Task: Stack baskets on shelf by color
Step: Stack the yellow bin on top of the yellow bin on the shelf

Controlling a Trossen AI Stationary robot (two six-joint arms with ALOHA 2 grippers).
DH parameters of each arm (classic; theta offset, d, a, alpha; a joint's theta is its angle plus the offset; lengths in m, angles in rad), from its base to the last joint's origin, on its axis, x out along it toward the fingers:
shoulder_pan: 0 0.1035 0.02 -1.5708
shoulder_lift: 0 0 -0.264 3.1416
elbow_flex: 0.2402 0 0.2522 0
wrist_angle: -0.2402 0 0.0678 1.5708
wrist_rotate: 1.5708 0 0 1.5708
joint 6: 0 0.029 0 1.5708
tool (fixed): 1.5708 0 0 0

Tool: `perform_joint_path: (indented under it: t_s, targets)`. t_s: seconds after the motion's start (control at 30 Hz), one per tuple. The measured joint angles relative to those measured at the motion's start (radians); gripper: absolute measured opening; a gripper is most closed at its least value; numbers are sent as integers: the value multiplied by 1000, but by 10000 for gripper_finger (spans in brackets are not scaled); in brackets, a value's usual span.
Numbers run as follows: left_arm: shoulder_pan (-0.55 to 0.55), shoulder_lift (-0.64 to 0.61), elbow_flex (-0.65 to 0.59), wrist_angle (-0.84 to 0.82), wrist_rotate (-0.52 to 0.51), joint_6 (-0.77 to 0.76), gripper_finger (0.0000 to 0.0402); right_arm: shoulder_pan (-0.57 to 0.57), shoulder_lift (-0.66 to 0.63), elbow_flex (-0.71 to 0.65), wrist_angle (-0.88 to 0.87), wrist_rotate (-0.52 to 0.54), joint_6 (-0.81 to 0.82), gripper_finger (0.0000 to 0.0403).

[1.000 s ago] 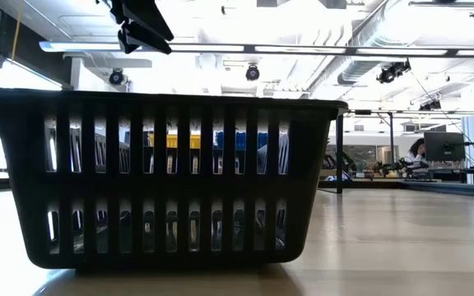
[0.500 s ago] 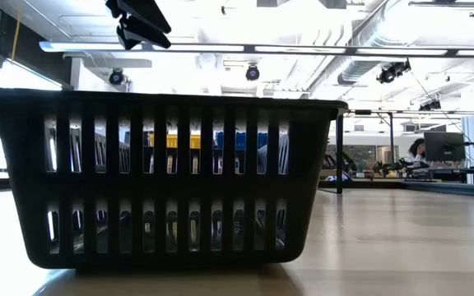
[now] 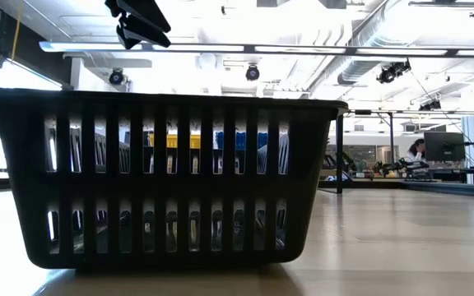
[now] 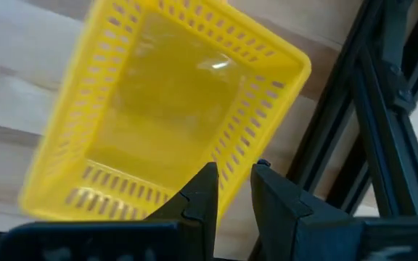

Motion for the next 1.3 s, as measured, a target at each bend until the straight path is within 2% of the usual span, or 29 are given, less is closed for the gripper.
perform_joint_path:
  t_s: [0.7, 1.3]
  targets:
    - [0, 0, 0, 1, 0, -26, 156, 25, 149, 1, 16, -137, 27, 71]
    - [0, 0, 0, 1, 0, -29, 156, 18, 177, 1, 103, -140, 26, 71]
